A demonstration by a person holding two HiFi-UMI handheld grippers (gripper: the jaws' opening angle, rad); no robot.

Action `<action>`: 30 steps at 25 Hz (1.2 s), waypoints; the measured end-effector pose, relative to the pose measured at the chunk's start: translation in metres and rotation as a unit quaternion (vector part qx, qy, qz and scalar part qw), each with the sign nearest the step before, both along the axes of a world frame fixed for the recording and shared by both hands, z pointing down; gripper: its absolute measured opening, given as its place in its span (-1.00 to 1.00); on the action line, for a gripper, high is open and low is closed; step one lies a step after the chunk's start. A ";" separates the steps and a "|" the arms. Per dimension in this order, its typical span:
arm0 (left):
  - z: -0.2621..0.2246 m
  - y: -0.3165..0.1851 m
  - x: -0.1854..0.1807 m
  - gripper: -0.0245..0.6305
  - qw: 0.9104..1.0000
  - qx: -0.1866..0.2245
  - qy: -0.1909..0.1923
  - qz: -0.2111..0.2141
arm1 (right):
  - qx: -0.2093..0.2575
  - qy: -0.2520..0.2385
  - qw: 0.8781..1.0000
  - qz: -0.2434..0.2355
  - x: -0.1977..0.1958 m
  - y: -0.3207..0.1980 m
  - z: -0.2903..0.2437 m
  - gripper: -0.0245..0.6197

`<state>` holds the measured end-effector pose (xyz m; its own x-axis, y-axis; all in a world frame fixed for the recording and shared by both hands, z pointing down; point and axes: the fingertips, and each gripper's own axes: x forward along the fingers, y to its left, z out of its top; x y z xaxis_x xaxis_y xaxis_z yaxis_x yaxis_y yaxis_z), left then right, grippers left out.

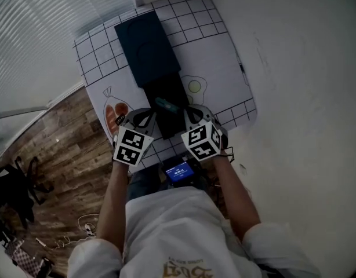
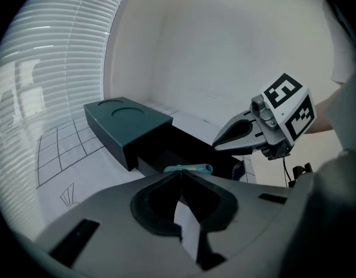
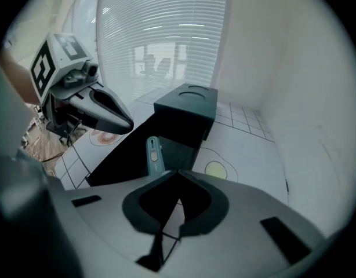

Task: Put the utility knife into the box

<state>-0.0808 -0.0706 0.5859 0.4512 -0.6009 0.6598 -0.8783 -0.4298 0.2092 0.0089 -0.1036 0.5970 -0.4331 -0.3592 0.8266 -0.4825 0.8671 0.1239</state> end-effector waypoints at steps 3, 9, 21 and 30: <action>-0.014 -0.004 0.001 -0.89 1.000 0.018 -0.003 -0.006 | -0.004 -0.024 0.999 0.025 0.011 -0.005 -0.008 -0.90; -0.038 -0.008 -0.009 -0.89 0.998 0.053 -0.008 -0.042 | 0.001 -0.073 0.996 0.052 0.022 -0.008 -0.030 -0.90; -0.080 -0.003 -0.036 -0.90 0.988 0.076 -0.015 -0.133 | 0.046 -0.175 0.980 0.086 0.029 -0.008 -0.101 -0.90; -0.137 0.013 -0.035 -0.90 0.975 0.148 -0.038 -0.162 | 0.083 -0.255 0.959 0.090 0.034 -0.009 -0.152 -0.90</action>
